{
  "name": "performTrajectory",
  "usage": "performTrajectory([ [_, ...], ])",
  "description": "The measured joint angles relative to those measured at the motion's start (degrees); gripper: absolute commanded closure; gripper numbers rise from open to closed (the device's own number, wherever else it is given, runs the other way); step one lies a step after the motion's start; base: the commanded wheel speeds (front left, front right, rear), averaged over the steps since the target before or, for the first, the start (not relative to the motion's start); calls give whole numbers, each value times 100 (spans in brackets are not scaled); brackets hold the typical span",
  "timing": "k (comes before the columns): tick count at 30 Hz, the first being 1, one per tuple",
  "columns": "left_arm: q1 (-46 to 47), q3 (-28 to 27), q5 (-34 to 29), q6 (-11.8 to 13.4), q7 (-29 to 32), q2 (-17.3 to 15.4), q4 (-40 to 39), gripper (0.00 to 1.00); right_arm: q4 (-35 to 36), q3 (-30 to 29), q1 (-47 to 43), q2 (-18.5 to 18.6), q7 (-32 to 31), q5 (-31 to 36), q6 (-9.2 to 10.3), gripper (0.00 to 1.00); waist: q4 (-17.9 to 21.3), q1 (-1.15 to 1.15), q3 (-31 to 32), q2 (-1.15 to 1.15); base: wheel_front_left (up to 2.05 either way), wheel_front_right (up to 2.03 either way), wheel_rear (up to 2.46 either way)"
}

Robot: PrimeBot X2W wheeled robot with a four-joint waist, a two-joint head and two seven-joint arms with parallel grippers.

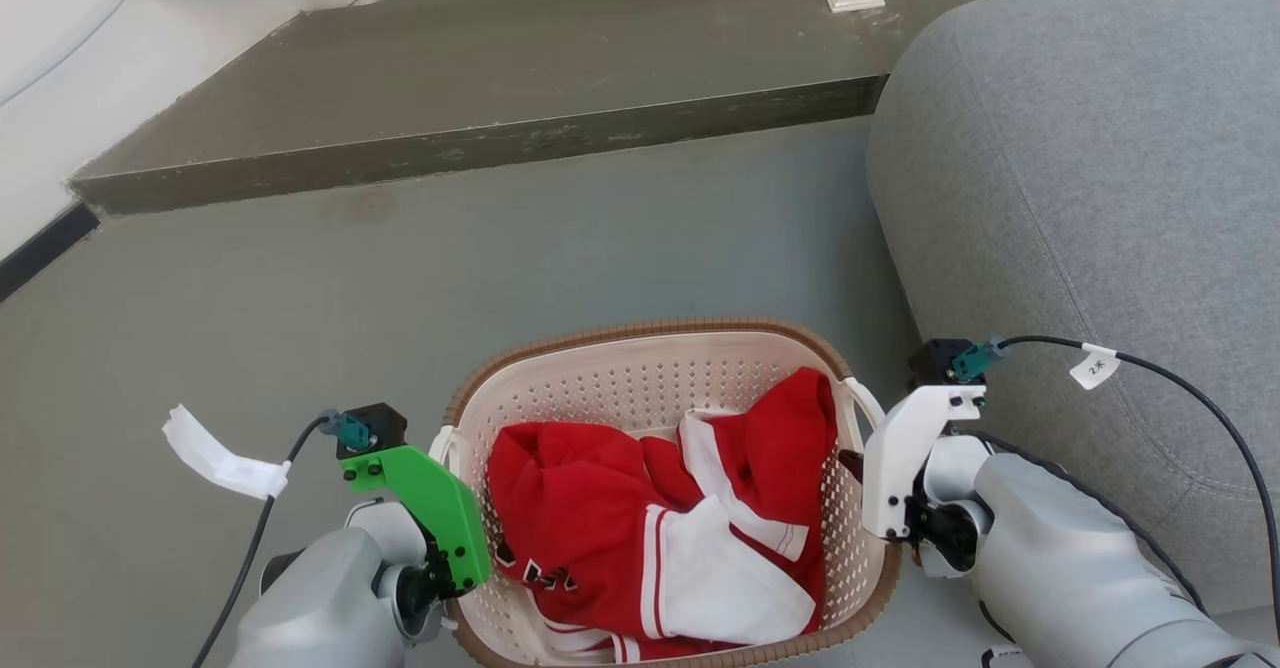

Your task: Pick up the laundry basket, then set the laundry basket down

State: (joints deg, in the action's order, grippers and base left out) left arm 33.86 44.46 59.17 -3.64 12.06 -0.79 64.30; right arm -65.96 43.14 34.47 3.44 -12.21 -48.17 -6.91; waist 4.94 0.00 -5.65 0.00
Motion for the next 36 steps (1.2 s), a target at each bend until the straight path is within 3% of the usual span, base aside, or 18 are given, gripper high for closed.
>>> performTrajectory([
  [20,1,143,123,73,-2,-8,-36,100,13,140,1,36,0,-132,0,100,-6,0,-2,0,0,0,0],
  [36,276,175,125,200,-472,-13,-235,100,194,136,238,194,315,-182,0,100,15,0,-626,0,0,0,0],
])
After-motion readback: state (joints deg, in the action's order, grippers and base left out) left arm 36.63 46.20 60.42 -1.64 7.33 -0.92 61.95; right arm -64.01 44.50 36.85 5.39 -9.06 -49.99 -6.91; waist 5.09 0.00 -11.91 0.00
